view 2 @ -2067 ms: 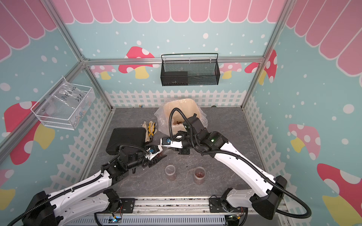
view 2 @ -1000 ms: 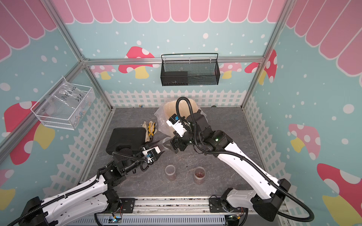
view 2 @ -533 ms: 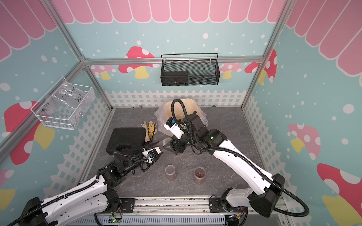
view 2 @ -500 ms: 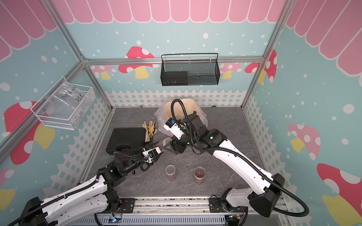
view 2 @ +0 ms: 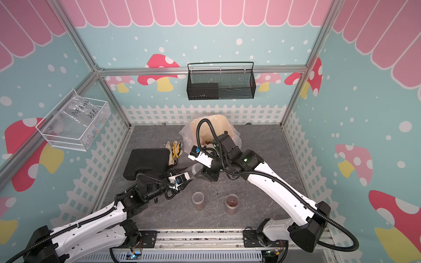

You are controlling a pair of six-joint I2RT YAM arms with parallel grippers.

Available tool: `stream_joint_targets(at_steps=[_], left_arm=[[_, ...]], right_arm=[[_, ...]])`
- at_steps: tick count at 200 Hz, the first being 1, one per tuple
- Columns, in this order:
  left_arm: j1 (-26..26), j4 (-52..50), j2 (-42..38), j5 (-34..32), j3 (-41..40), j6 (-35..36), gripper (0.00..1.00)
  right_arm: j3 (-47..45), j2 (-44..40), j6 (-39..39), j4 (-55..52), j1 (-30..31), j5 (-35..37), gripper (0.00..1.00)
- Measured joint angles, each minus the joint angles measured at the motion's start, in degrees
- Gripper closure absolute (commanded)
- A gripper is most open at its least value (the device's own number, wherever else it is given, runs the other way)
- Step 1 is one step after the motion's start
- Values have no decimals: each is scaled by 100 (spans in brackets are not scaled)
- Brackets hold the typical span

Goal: Empty the moldy dried flower tea in the jars
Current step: Unscrew the lid from the jar.

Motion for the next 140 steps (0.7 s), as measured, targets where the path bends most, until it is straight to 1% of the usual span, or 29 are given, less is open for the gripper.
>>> stream_joint_targets(at_steps=[21,43,51,72,76,81,99,109,127,140], left_arm=[[28,-210,177,343,195,-13,83],[85,-254,254,557,256,-13,83],[111,-271,269,595,256,-13,83],[142,-356,282,595,256,-15,84],[144,-369,282,579,256,-17,84],[144,-378,282,566,256,-17,84],[140,-352,280,520,256,-140,84],[125,-269,269,448,254,-175,84],[74,-208,238,319,243,-153,83],[42,-153,225,184,208,-131,83]], right_arm=[[-162,-195,-1237,-9,7,94,91],[-186,-238,-2114,-35,37,188,88],[-184,-214,-2323,-37,39,208,81],[-173,-127,-2636,-57,42,243,48],[-162,-111,-2636,-68,42,243,42],[-146,-96,-2616,-74,42,245,37],[-118,-98,-2437,74,42,240,25],[-118,-149,-2092,282,37,190,19],[-127,-400,-1408,817,37,61,14],[-177,-721,-802,1145,33,-9,13]])
